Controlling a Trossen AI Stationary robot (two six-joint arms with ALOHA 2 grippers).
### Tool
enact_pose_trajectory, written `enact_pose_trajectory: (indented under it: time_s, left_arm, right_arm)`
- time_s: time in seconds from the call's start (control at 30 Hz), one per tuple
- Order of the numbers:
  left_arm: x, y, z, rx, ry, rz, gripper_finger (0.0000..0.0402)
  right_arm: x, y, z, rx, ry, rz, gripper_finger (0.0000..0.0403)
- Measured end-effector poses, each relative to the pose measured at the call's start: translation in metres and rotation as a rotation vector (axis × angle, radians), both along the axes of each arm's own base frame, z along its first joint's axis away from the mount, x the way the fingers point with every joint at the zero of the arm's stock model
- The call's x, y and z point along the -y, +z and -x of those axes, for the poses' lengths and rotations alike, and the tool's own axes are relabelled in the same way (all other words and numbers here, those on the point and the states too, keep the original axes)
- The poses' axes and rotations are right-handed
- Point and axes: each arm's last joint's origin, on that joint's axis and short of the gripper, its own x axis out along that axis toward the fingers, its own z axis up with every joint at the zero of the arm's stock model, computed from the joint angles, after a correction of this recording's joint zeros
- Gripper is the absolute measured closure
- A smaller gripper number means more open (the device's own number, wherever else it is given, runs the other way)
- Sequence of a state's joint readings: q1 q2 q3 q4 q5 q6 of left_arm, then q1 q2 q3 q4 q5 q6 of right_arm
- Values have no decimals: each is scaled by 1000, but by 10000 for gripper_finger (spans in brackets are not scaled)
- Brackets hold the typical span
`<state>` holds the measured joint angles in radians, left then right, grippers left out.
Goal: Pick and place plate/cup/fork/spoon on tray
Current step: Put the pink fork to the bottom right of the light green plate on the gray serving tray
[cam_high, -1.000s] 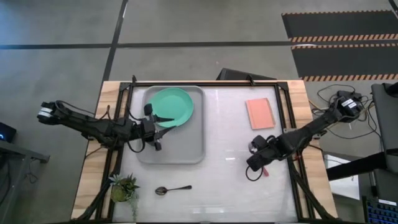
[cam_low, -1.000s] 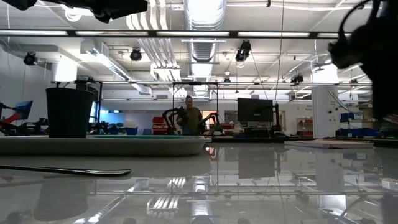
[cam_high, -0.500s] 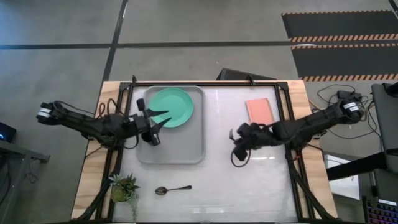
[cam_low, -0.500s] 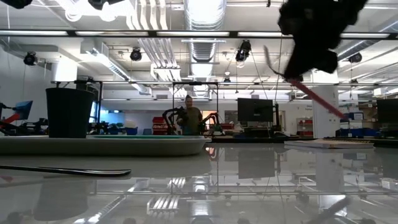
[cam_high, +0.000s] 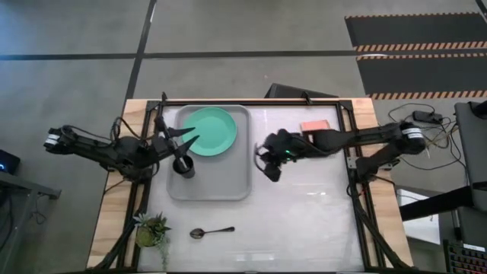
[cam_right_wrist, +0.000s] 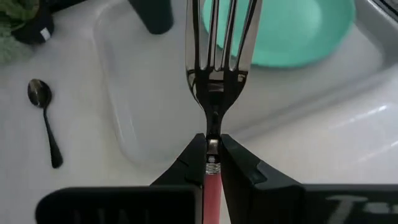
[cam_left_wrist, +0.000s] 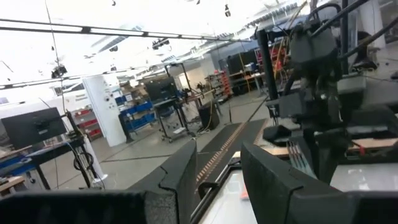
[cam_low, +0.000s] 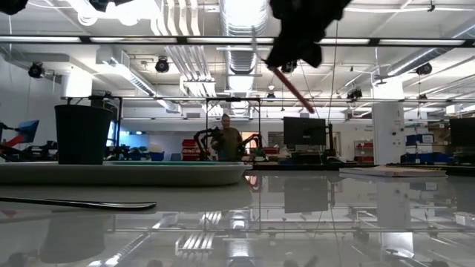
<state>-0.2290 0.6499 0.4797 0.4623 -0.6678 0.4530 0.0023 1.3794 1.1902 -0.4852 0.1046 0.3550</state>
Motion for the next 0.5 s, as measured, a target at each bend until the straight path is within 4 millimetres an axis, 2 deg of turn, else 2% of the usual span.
enact_pose_trajectory:
  time_s: [0.17, 0.5]
  left_arm:
    - [-1, 2, 3, 14, -1, 5, 294]
    - [0, 0, 0, -1, -2, 1, 294]
  right_arm:
    - [14, 0, -39, -28, 64, 93, 385]
    - [38, -30, -109, -91, 265, 230, 385]
